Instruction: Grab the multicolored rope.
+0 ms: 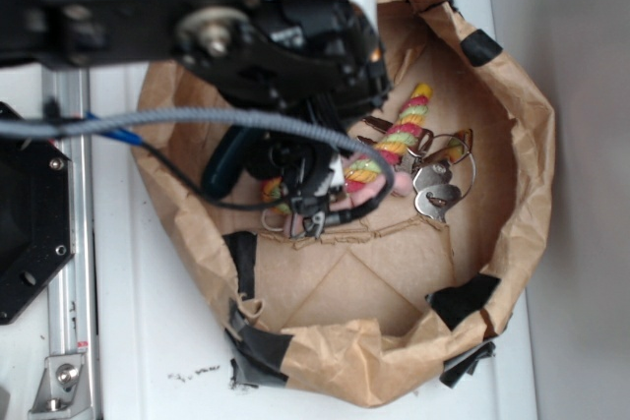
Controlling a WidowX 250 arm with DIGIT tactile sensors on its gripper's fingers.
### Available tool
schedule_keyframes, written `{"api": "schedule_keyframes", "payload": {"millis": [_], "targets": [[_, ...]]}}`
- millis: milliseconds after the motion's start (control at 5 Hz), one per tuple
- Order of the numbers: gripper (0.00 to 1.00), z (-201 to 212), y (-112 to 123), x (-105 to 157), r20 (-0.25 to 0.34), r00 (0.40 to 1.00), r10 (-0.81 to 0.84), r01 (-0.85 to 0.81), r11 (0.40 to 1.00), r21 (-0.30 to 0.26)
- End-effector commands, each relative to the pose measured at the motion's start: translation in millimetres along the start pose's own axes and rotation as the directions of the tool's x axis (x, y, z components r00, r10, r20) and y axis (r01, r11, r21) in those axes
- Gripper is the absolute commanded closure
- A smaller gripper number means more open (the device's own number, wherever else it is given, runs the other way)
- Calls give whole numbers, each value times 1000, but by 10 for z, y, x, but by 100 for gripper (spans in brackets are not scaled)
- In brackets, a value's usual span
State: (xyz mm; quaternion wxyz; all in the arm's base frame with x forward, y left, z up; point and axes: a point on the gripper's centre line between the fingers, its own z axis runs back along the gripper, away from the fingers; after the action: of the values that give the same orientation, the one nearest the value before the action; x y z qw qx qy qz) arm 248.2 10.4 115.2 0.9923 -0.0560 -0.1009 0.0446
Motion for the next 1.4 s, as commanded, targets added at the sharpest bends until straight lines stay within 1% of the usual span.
{"api": "schedule_keyframes", "payload": {"millis": [0,200,400,600,800,1000,1200], "targets": [[0,-414,-202,-69,-60,998,-2,-1,999,-54],[0,-648,-394,-247,-145,989,29,-36,998,-51],[100,-666,-528,-323,-141,990,2,-4,1000,-20],[100,-641,-493,-285,-131,991,9,-13,1000,-28],[100,-628,-427,-220,-101,995,8,-7,1000,9],[100,-592,-314,-58,-53,998,13,-11,999,40],[100,-570,-202,92,-32,999,43,-41,997,58]]}}
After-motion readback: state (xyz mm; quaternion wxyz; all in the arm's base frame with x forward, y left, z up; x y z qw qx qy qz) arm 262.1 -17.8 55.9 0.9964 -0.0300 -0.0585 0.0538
